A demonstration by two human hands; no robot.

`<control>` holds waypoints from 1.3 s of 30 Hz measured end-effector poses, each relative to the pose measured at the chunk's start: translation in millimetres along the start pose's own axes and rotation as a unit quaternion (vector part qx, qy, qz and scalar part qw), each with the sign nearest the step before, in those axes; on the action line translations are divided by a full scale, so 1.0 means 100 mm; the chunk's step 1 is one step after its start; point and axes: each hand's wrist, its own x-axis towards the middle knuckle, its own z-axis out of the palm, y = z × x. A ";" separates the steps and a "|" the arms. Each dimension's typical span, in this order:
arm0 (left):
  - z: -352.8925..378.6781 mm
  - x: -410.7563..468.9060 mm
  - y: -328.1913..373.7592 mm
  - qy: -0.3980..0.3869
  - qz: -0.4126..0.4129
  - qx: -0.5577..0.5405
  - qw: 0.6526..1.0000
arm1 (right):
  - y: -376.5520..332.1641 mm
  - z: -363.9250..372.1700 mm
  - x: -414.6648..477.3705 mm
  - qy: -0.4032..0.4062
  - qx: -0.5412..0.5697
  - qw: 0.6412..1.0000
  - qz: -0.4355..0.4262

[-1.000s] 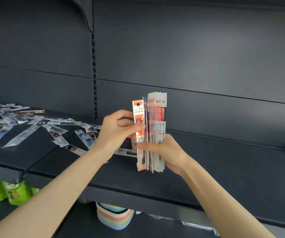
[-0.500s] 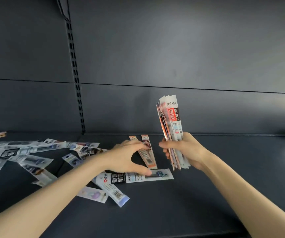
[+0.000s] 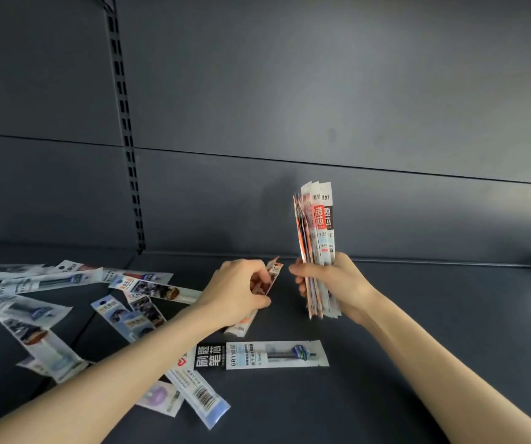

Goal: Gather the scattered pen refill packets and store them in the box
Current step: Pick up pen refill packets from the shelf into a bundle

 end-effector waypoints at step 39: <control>-0.36 0.19 0.54 -0.021 0.038 -0.403 0.914 | 0.01 0.37 0.00 -0.061 -0.014 0.988 -0.139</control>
